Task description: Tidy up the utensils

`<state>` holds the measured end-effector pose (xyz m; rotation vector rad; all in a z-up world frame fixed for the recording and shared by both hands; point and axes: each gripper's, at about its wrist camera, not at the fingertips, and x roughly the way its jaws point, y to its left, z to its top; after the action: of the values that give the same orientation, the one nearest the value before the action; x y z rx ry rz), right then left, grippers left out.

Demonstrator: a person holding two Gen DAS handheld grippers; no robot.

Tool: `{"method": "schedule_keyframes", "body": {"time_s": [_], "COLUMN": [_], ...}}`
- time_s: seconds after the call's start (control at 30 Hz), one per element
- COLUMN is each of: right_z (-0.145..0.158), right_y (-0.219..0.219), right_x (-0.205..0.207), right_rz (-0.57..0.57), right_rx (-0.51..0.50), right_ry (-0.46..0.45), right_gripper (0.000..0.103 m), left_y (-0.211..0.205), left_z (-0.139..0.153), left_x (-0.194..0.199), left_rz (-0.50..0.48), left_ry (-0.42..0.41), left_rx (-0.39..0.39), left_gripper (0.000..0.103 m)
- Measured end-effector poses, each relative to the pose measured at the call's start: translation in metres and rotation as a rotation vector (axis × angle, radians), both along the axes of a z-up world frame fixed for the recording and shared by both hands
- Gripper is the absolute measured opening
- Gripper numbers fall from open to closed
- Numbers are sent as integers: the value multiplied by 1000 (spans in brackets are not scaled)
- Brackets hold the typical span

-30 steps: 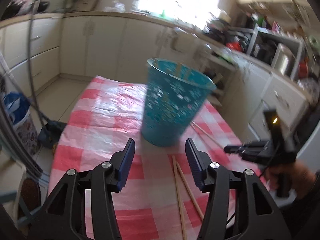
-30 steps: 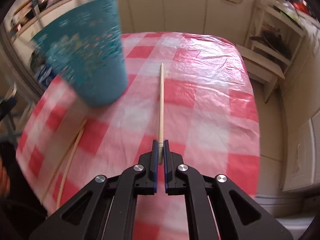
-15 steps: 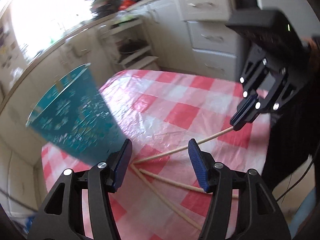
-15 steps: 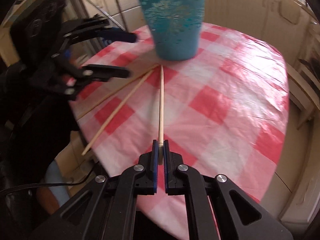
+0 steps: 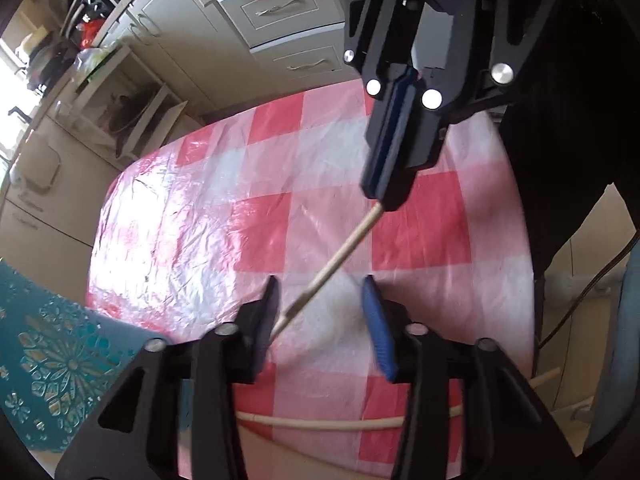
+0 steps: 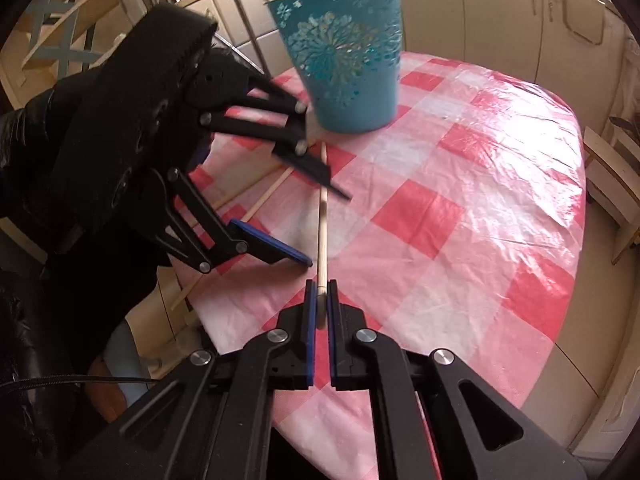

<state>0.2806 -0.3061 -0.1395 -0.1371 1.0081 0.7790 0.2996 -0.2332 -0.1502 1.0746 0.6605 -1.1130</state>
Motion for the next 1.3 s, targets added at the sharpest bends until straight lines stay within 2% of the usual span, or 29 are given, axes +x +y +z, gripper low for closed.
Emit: {"method": "schedule_keyframes", "body": {"time_s": [0.03,0.13,0.17,0.2,0.23,0.27,0.4,0.5,0.57,0.67,0.8,0.87,1.0,1.17,1.2,1.27,1.3], "right_z": [0,2,4,8,12,15,22,18,16,26,39,42,47,46,44,45,44], "right_y": [-2,-9,-12,-16,-21,-26,-39,-37,-37,-45,-65,-66,-51,-42,-41,-38,-37], "right_x": [1,5,5,6,7,7,8,15,21,23,25,27,34,41,43,41,41], "right_rz": [-14,-63,-81,-116,-158,-191,-274,-315,-356,-428,-519,-524,-486,-482,-482,-473,-468], "right_rx": [3,4,6,10,14,23,66,52,88,253,523,580,599,606,611,612,610], "right_ry": [2,-6,-13,-30,-42,-52,-57,-14,22,40,53,63,69,85,94,90,81], "right_gripper": [6,7,15,25,45,48,50,50,50,50,50,50,50,32,21,9,9], "left_y": [-1,-7,-9,-9,-9,-8,-4,2,7,17,24,27,31,34,35,38,39], "left_z": [-2,-5,-7,-6,-6,-5,4,15,24,40,56,61,70,72,73,73,73], "left_x": [0,6,8,9,11,13,19,33,36,41,41,40,28,15,14,11,11], "left_rz": [12,81,112,137,173,203,295,363,384,420,439,441,438,442,445,450,452], "left_ry": [-4,24,30,39,41,37,32,31,27,26,22,26,37,54,59,61,64], "left_rx": [0,-17,-23,-35,-46,-60,-135,-205,-248,-339,-397,-415,-446,-484,-489,-495,-499], "left_gripper": [18,8,5,5,5,5,5,5,5,5,5,5,5,5,5,5,5]}}
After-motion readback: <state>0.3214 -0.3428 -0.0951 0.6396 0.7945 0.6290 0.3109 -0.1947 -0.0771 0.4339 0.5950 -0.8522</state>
